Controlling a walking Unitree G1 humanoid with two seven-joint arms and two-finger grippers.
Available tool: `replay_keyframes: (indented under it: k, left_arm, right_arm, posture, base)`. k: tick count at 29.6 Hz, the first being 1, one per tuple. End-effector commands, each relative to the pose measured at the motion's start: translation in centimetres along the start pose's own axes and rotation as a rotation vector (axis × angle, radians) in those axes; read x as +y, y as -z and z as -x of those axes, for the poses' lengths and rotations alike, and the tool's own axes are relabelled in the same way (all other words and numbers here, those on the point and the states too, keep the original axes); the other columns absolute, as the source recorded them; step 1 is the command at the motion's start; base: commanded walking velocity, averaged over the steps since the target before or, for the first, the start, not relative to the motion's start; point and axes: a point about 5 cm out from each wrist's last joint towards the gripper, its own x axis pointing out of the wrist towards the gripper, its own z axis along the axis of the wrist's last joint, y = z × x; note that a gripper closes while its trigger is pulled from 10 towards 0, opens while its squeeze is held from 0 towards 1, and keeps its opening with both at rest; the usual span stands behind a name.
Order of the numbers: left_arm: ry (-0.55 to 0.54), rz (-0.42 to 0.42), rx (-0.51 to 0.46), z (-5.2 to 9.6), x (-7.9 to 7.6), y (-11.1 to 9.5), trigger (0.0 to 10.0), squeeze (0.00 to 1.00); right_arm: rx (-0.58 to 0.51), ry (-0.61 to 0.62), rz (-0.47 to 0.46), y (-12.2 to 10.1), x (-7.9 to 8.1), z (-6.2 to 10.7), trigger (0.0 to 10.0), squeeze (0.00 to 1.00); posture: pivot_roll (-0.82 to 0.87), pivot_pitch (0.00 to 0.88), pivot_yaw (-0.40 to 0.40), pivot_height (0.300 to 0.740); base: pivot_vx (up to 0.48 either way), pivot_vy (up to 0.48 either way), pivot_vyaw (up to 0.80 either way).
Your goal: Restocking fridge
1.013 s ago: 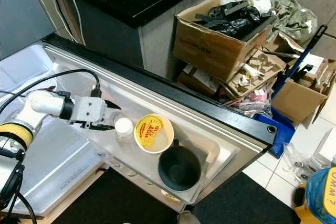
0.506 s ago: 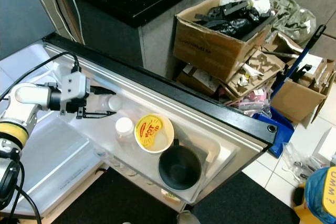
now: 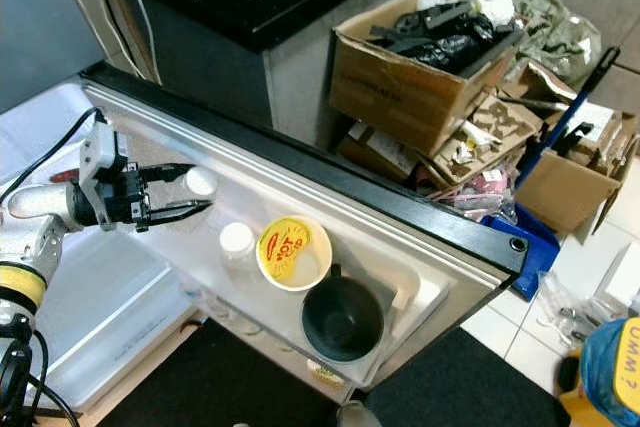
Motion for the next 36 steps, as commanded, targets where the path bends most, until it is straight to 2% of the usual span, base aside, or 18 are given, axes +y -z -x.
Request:
replay_keyframes:
  k: [1, 8, 10, 12, 14, 16, 21, 27, 31, 36]
  left_arm:
    - [-0.046, 0.049, -0.096, -0.2, -0.6, 0.4, 10.0, 0.0]
    - [-0.092, 0.118, -0.166, -0.4, -1.5, 1.1, 10.0, 0.0]
    - [-0.177, 0.139, -0.215, -1.1, -1.9, 1.6, 10.0, 0.0]
    - [-0.177, 0.139, -0.215, -1.1, -1.9, 1.6, 10.0, 0.0]
    - [-0.267, 0.157, -0.271, -1.9, -1.9, 1.8, 10.0, 0.0]
    - [-0.291, 0.176, -0.297, -2.4, -2.1, 1.9, 10.0, 0.0]
    - [-0.297, 0.205, -0.295, -2.8, -3.0, 2.5, 10.0, 0.0]
    - [-0.354, 0.24, -0.266, -2.4, -3.7, 3.8, 10.0, 0.0]
    - [-0.349, 0.287, -0.251, -2.6, -4.9, 5.0, 10.0, 0.0]
    - [-0.36, 0.316, -0.244, -2.5, -5.6, 5.7, 10.0, 0.0]
  right_arm:
    - [0.02, -0.021, -0.013, 0.6, 0.7, -0.1, 10.0, 0.0]
    - [0.02, -0.023, -0.012, 0.6, 0.8, -0.1, 10.0, 0.0]
    - [0.019, -0.023, -0.009, 0.6, 0.8, -0.1, 10.0, 0.0]
    - [0.019, -0.023, -0.009, 0.6, 0.8, -0.1, 10.0, 0.0]
    - [0.019, -0.025, -0.007, 0.6, 0.8, -0.1, 10.0, 0.0]
    - [0.019, -0.026, -0.007, 0.6, 0.9, -0.1, 10.0, 0.0]
    - [0.019, -0.026, -0.009, 0.7, 0.9, -0.1, 10.0, 0.0]
    - [0.02, -0.026, -0.015, 0.8, 0.9, -0.1, 10.0, 0.0]
    - [0.02, -0.027, -0.01, 0.7, 0.9, -0.1, 10.0, 0.0]
    - [0.019, -0.027, -0.009, 0.6, 0.9, -0.1, 10.0, 0.0]
  posture:
    - [-0.06, 0.186, 0.058, 0.74]
    - [-0.06, 0.184, 0.056, 0.74]
    - [-0.06, 0.186, 0.051, 0.74]
    - [-0.06, 0.186, 0.051, 0.74]
    - [-0.06, 0.189, 0.05, 0.74]
    - [-0.06, 0.19, 0.051, 0.74]
    - [-0.06, 0.193, 0.053, 0.74]
    - [-0.06, 0.194, 0.05, 0.74]
    - [-0.06, 0.194, 0.049, 0.74]
    - [-0.06, 0.195, 0.048, 0.74]
  base:
    - [0.0, 0.0, 0.0]
    - [0.0, 0.0, 0.0]
    - [0.0, 0.0, 0.0]
    - [0.0, 0.0, 0.0]
    - [0.0, 0.0, 0.0]
    - [0.0, 0.0, 0.0]
    - [0.0, 0.0, 0.0]
    - [0.0, 0.0, 0.0]
    - [0.0, 0.0, 0.0]
    - [0.0, 0.0, 0.0]
